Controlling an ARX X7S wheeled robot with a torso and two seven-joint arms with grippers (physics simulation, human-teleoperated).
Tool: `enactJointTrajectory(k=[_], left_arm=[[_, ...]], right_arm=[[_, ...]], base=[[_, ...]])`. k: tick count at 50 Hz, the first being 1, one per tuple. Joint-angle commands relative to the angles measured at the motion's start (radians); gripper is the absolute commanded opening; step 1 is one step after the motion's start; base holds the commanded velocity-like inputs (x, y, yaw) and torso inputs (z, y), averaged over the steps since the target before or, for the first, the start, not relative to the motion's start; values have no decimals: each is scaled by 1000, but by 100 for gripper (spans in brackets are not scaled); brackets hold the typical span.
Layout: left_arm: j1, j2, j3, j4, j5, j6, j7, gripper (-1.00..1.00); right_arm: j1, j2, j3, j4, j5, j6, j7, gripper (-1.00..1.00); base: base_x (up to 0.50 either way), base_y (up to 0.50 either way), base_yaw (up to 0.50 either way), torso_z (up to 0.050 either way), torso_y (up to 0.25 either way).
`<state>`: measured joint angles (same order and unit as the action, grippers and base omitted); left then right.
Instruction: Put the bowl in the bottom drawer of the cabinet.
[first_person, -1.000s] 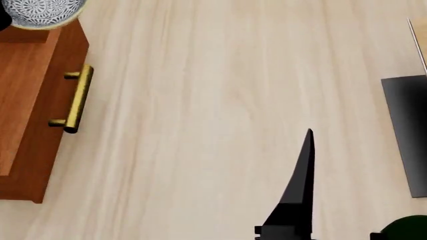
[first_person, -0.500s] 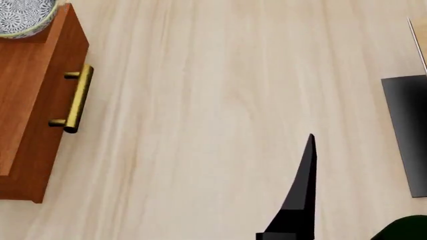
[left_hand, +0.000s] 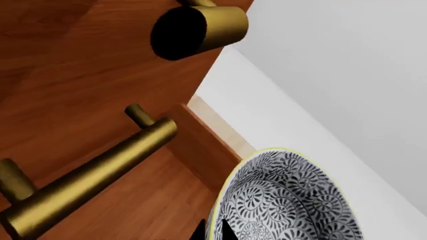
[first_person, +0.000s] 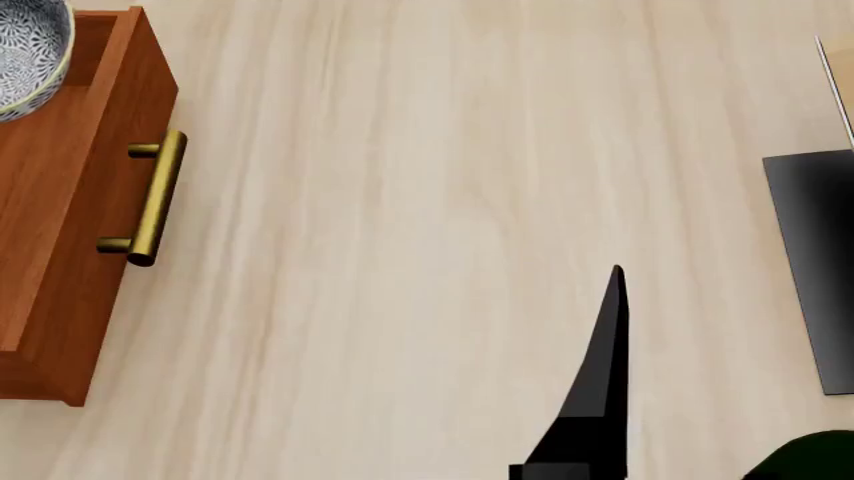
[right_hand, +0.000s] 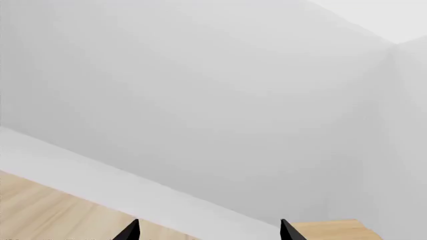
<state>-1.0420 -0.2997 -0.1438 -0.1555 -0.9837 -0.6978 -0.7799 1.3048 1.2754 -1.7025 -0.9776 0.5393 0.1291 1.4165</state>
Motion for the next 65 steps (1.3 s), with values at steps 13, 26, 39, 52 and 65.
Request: enactJointTrajectory(k=[13, 26, 39, 52, 65], left_arm=[[79, 2, -21, -149, 90, 148, 40, -100], [119, 25, -9, -253, 130, 210, 75, -100], [145, 49, -4, -390, 152, 259, 121, -100], [153, 48, -6, -397, 149, 258, 114, -100], [166, 47, -2, -328, 131, 242, 103, 100]], right_arm=[[-3, 12, 6, -23, 9, 17, -5, 100], [-16, 20, -1, -40, -3, 21, 4, 100], [-16, 20, -1, -47, -1, 24, 8, 100], [-21, 15, -3, -48, -2, 25, 15, 100], [-18, 9, -2, -44, 2, 23, 11, 100]], base=[[0, 0, 0, 0, 0], [0, 0, 0, 0, 1], [2, 2, 1, 0, -2], [3, 3, 3, 0, -6], [3, 3, 2, 0, -5]])
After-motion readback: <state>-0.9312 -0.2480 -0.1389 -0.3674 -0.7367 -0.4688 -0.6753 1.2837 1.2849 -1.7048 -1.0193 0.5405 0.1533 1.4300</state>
